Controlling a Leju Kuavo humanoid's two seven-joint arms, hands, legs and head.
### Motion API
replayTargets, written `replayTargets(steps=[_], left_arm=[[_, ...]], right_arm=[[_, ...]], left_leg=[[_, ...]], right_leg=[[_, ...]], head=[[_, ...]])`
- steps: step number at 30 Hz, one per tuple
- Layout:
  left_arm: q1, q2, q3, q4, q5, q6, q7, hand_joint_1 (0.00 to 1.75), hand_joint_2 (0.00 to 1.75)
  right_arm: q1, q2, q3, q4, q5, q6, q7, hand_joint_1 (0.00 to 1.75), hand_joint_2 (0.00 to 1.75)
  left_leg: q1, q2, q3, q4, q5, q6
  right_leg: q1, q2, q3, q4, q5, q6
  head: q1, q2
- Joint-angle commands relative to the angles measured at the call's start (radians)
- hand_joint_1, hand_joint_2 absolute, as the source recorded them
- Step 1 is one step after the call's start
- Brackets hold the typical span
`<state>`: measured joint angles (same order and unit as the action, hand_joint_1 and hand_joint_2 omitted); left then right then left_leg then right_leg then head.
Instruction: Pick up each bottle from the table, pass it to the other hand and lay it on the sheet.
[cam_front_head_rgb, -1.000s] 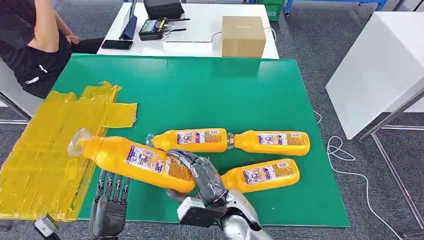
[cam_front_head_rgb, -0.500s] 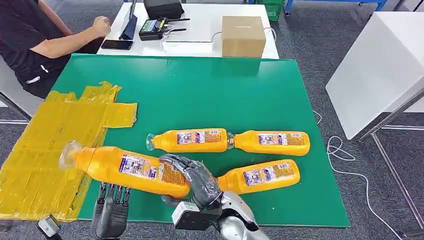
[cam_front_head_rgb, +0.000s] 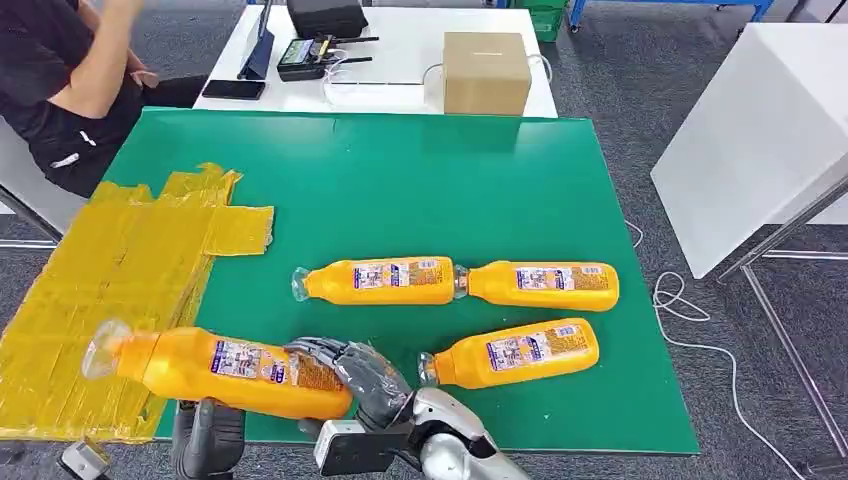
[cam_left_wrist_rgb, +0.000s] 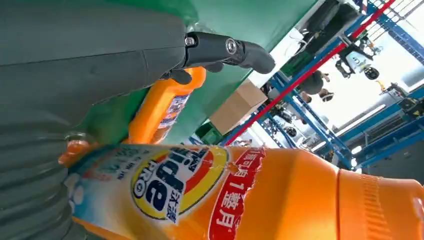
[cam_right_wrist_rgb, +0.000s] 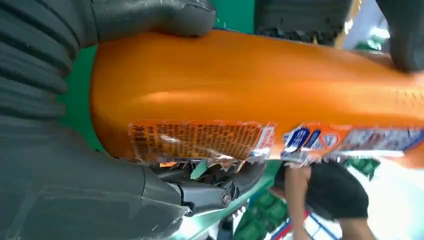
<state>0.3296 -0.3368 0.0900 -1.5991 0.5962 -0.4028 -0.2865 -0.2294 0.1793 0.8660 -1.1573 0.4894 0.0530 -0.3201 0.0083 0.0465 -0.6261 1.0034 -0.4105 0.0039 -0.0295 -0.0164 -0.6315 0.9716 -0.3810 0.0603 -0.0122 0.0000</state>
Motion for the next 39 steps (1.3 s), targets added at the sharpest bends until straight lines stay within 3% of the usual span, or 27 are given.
replayTargets(steps=[1,24,25,33,39], left_arm=[[-0.081,0.001,-0.005,0.029,-0.038,0.035,-0.024,0.00,1.75],[-0.100,0.001,-0.018,0.030,-0.145,0.045,-0.094,0.00,1.75],[-0.101,0.002,-0.019,0.030,-0.157,0.046,-0.100,1.75,1.75],[-0.104,0.008,-0.023,0.035,-0.178,0.039,-0.123,1.75,1.75],[-0.076,-0.012,0.015,-0.033,-0.223,0.080,-0.141,1.75,1.75]], right_arm=[[-0.029,-0.006,0.167,0.165,0.009,0.045,-0.029,1.75,1.75],[-0.033,0.004,0.160,0.200,0.013,0.035,-0.028,1.75,1.75],[-0.033,0.005,0.159,0.201,0.013,0.034,-0.028,1.75,1.75],[-0.031,0.006,0.153,0.200,0.015,0.034,-0.027,1.75,1.75],[0.025,-0.025,0.037,0.070,0.041,-0.065,-0.014,1.75,1.75]], left_leg=[[0.002,-0.008,0.009,-0.001,-0.002,0.000],[0.001,-0.005,0.004,-0.001,-0.001,0.000],[0.002,-0.007,0.006,-0.001,-0.002,0.000],[0.001,-0.007,0.005,-0.001,-0.002,0.000],[0.001,-0.006,0.003,0.000,-0.001,0.000]], right_leg=[[0.002,-0.002,0.009,-0.002,-0.003,-0.005],[0.001,-0.002,0.004,-0.001,-0.002,-0.003],[0.001,-0.003,0.007,-0.001,-0.003,-0.004],[0.001,-0.003,0.006,-0.001,-0.002,-0.004],[0.001,-0.003,0.004,-0.001,-0.002,-0.003]], head=[[0.000,0.000],[0.000,0.000],[0.000,0.000],[0.000,0.000],[0.000,0.000]])
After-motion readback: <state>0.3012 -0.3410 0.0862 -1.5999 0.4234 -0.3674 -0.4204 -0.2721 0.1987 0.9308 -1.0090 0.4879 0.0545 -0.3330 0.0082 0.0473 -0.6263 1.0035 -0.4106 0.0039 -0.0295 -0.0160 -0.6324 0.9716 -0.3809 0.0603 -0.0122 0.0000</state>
